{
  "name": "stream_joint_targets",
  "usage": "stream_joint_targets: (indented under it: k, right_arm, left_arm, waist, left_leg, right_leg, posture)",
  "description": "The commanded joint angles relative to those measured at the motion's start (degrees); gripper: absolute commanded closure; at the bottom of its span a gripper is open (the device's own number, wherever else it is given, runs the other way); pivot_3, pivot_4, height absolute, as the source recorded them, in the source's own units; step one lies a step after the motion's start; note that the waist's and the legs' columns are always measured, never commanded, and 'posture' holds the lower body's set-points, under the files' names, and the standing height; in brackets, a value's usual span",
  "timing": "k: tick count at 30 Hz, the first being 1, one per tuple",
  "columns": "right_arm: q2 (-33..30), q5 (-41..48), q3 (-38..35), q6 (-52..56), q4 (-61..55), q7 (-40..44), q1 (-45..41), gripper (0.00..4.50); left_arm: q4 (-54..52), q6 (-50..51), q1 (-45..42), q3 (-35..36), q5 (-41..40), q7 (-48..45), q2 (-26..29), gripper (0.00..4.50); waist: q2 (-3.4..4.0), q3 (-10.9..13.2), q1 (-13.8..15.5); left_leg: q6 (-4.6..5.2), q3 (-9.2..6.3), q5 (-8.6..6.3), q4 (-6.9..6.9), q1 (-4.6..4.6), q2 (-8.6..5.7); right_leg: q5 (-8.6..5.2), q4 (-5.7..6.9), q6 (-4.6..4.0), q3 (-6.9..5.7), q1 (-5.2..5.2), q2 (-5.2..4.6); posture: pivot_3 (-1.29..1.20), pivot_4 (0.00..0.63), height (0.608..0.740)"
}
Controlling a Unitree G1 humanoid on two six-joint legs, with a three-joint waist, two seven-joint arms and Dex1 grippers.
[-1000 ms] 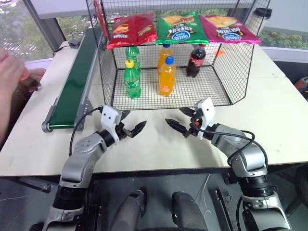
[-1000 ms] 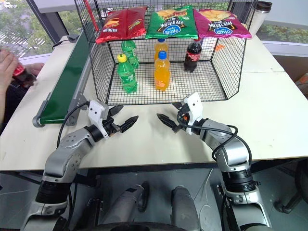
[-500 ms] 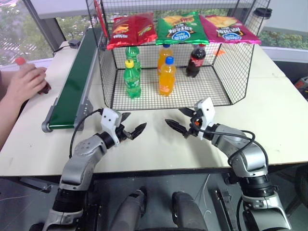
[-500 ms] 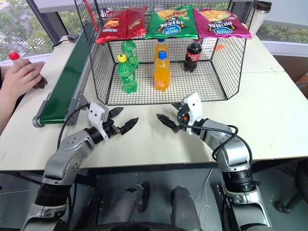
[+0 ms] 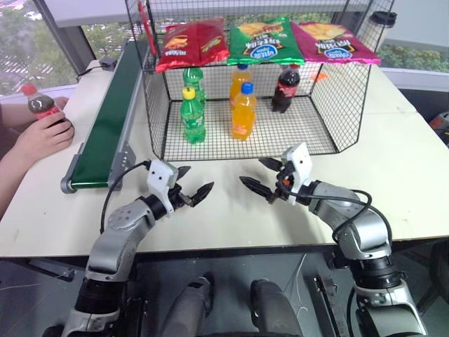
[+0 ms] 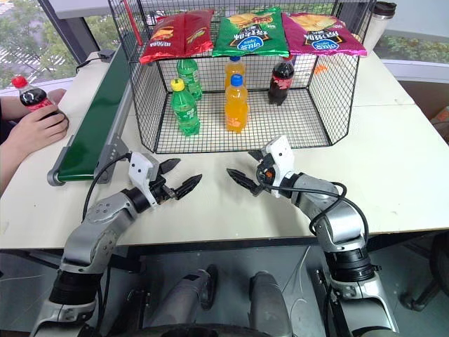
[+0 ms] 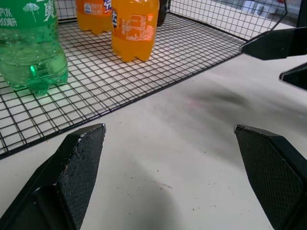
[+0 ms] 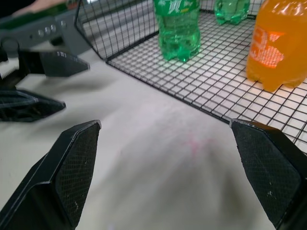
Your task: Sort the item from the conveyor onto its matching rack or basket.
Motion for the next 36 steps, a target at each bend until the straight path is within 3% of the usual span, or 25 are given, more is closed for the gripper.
stream_joint_targets:
  k: [1, 36]
  right_arm:
    - [-0.09, -0.55, -0.02, -2.15, -0.84, 0.57, -0.6, 0.03]
    - [-1.14, -2.47, 0.76, -3.39, 1.57, 1.6, -2.67, 0.03]
  left_arm:
    - [-1.9, -1.6, -0.19, 0.05, 0.19, -0.79, 0.64, 0.0]
    - [-1.79, -2.34, 0.0, 0.1, 1.83, -1.41, 1.1, 0.0]
  waist:
    - [0.0, 0.0, 0.03]
    - [0.0, 0.0, 0.04]
  left_leg:
    - [0.0, 0.0, 0.0, 0.0, 0.0, 0.0]
    - [0.02, 0.0, -0.01, 0.0, -0.01, 0.01]
  right_leg:
    - [0.0, 0.0, 0.0, 0.0, 0.0, 0.0]
    - [0.01, -0.05, 0.0, -0.01, 0.01, 0.02]
  posture:
    - [0.0, 0.15, 0.738]
    - [0.0, 0.15, 0.738]
